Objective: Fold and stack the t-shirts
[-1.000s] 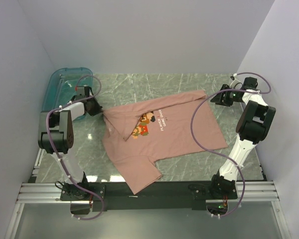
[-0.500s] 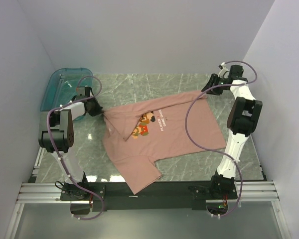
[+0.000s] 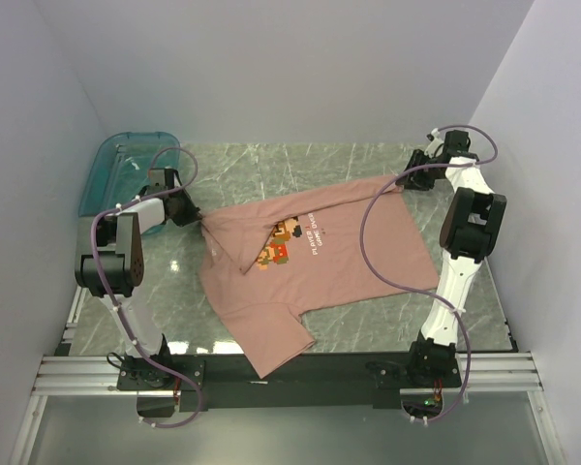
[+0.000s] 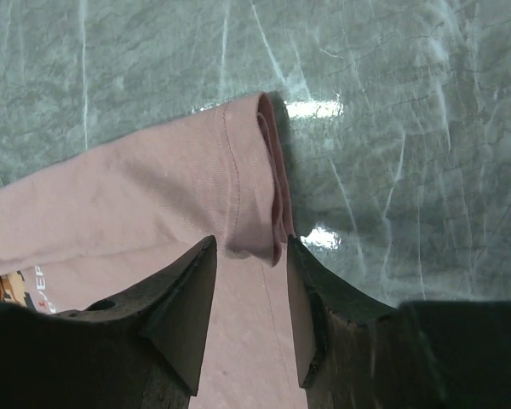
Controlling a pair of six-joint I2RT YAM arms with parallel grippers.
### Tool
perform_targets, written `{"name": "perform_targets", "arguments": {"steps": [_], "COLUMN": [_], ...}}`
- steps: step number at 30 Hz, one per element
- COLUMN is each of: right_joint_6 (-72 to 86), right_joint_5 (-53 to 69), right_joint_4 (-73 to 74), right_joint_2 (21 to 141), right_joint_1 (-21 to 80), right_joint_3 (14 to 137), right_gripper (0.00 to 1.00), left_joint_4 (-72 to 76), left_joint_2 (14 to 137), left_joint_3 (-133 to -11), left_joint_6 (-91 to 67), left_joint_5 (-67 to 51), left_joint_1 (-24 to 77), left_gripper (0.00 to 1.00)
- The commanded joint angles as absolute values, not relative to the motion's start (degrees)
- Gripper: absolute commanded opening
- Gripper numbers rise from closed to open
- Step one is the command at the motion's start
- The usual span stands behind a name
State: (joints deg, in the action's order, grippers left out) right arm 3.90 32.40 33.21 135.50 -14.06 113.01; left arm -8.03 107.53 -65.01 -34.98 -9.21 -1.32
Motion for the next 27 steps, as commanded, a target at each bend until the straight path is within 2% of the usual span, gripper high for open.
{"name": "perform_targets", "arguments": {"steps": [1, 13, 16, 20, 27], "right_joint_6": [4.8, 5.9, 5.9, 5.7, 4.5], "right_joint_5": [31.6, 34.7, 35.1, 34.8, 32.3], "right_joint_4": [32.7, 33.4, 33.3, 33.3, 31.7], "right_joint_2": [135.0, 137.0, 137.1, 136.7, 133.7], "right_joint_1": [-14.3, -14.3, -14.3, -14.9, -17.0], "right_joint_3": [114.1, 115.0, 115.1, 115.0, 112.3], "right_gripper": [0.45, 0.27, 0.19, 0.00, 0.00], "left_joint_4": [-7.6, -7.7, -8.0, -8.2, -8.5], "left_joint_2": [107.1, 107.2, 107.1, 106.9, 106.7], "left_joint_3": [-67.5, -67.7, -67.7, -67.7, -67.9], "left_joint_6": [-33.8, -33.8, -33.7, -33.6, -33.3], "left_joint_5": [-10.2, -10.5, -10.5, -10.2, -9.7], "left_joint_1": [-1.5, -1.5, -1.6, -1.6, -1.5], "left_gripper": [0.01, 0.01, 0.01, 0.01, 0.00]}}
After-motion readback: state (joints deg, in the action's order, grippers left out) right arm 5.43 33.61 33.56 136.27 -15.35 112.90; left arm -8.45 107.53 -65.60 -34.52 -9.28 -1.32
